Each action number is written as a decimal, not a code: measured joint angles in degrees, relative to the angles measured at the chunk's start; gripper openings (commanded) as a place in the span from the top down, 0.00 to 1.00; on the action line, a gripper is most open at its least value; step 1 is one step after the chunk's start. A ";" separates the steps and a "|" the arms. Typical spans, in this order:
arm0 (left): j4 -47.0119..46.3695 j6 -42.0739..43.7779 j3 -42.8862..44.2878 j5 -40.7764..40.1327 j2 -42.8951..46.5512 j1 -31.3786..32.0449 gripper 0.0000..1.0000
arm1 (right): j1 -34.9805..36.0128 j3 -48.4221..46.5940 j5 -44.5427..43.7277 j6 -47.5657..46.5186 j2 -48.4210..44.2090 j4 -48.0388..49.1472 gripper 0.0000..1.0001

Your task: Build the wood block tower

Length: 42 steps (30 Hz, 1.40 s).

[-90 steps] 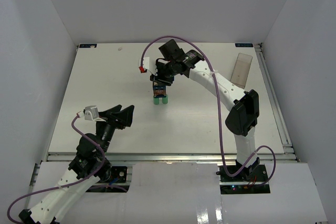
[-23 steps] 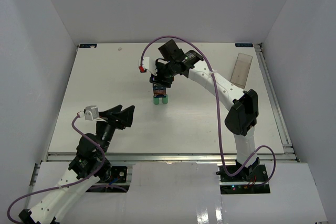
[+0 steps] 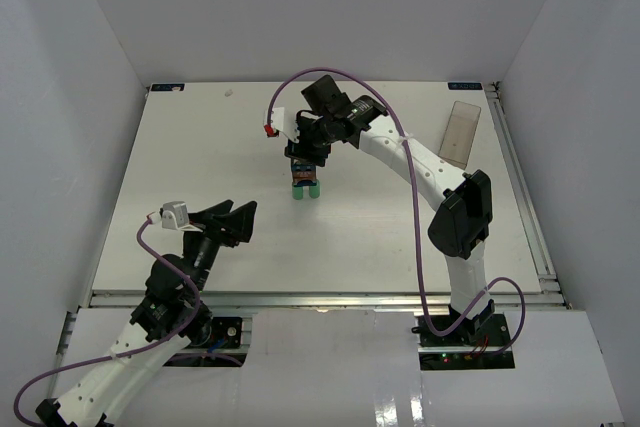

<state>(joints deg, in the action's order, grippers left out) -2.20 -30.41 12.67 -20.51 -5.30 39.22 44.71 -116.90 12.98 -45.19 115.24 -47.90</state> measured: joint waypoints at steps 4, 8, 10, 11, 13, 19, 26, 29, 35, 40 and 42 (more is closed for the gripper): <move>0.00 0.00 0.00 0.00 0.00 0.00 0.11 | 0.00 0.00 -0.24 0.00 0.00 0.02 0.42; 0.00 0.00 0.00 0.01 0.00 0.00 0.11 | 0.00 0.00 -0.43 0.00 0.00 0.02 0.42; -0.01 0.01 0.00 0.02 0.00 0.00 0.11 | 0.00 0.00 -0.50 0.00 0.00 0.02 0.42; -0.02 0.02 0.00 0.02 0.00 0.00 0.11 | 0.00 0.00 -0.55 0.00 0.00 0.02 0.42; -0.02 0.02 0.00 0.02 0.00 0.00 0.11 | 0.00 0.00 -0.64 0.00 0.00 0.02 0.42; -0.02 0.07 0.00 0.07 0.00 0.00 0.11 | 0.00 0.00 -0.63 0.00 0.00 0.02 0.42; -0.14 0.40 0.00 0.16 -0.04 0.00 0.10 | 0.00 0.00 1.06 0.18 -0.04 0.02 0.37; -0.63 0.57 0.00 0.13 -0.44 0.00 0.10 | 0.07 0.41 2.32 1.07 -0.81 0.22 0.13; -3.03 2.25 -0.30 1.00 -3.16 0.00 0.07 | 0.42 14.04 4.09 8.71 -13.81 4.60 0.10; -3.87 3.65 0.38 2.67 -9.50 0.00 0.02 | 0.83 34.41 1.63 23.36 -33.19 16.52 0.10; -3.95 4.18 0.39 4.10 -10.92 0.00 0.02 | 0.92 42.17 -0.41 30.37 -40.24 21.82 0.10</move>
<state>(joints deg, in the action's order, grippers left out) -6.15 -26.23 13.06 -16.42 -16.22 39.22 45.63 -74.73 12.57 -14.82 75.00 -26.08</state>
